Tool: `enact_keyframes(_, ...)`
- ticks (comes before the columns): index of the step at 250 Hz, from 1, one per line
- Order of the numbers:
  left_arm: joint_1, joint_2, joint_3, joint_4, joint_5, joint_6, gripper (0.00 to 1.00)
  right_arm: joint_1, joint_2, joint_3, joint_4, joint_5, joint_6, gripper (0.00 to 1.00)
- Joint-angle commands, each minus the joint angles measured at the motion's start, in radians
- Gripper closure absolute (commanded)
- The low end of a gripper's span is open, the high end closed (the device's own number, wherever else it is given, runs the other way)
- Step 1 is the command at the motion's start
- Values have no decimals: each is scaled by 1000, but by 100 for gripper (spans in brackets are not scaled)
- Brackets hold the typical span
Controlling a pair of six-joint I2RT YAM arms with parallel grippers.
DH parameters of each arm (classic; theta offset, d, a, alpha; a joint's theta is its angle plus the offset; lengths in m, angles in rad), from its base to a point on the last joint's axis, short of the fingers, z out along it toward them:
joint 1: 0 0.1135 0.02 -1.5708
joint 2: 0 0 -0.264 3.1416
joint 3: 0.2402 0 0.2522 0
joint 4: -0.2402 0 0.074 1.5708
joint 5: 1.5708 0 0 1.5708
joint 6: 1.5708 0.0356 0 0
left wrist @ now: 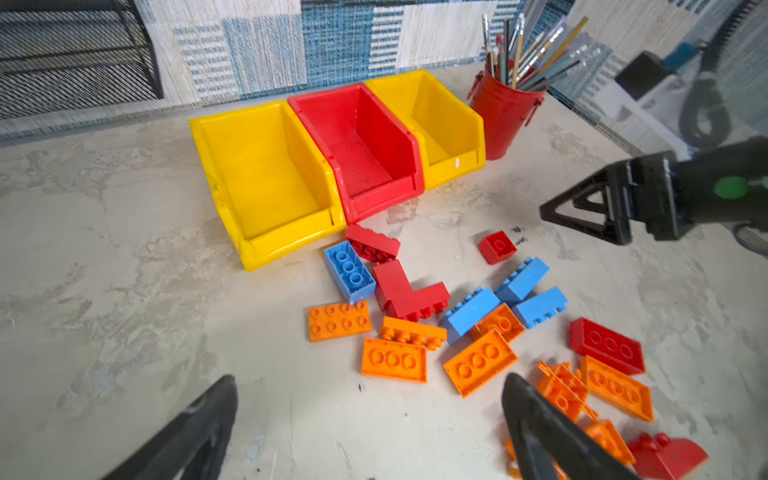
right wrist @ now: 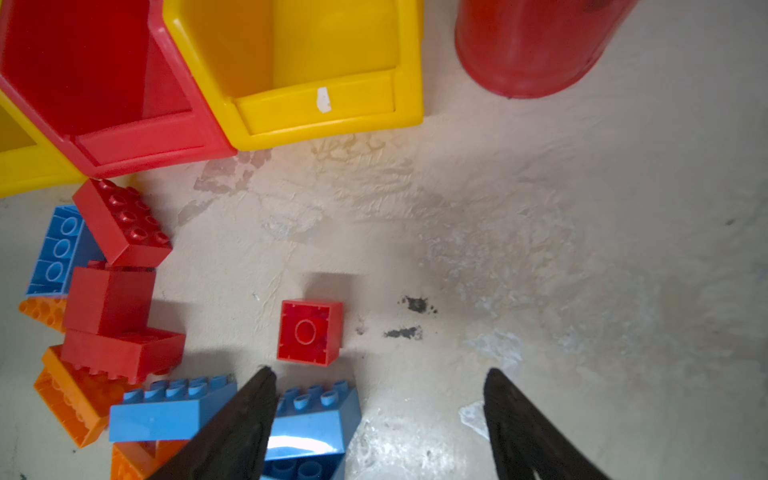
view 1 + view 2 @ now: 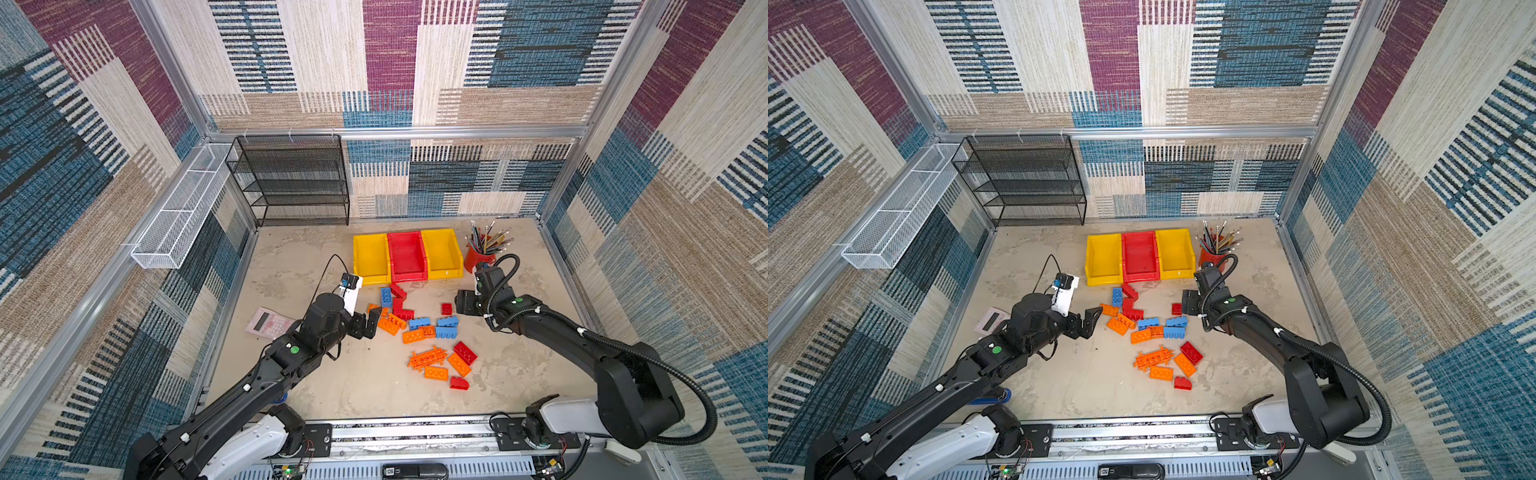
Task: Sort the legos into containers by color
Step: 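Reach the right gripper to the small red brick while the left arm advances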
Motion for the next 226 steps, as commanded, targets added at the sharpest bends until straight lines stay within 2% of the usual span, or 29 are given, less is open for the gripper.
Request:
enact_keyframes(1,-30,-25,-26,-13,-58,-29,0,8,39,31,-26,-38,35,23)
enact_keyframes(30,-49,-30,-37,-5,-70,-34,0,23,84,66,-29,-71,43,24)
enact_keyframes(64,-56,-7,-25,3,-84,-30,0,38,140,113,-64,-48,50,25)
enact_keyframes(98,-60,31,-4,18,-106,-25,0,42,187,147,-68,-70,45,32)
enact_keyframes(167,-60,102,29,61,-96,11,0,80,255,189,-86,-31,75,34)
enact_keyframes(226,-60,114,26,89,-103,21,0,97,331,229,-109,7,100,45)
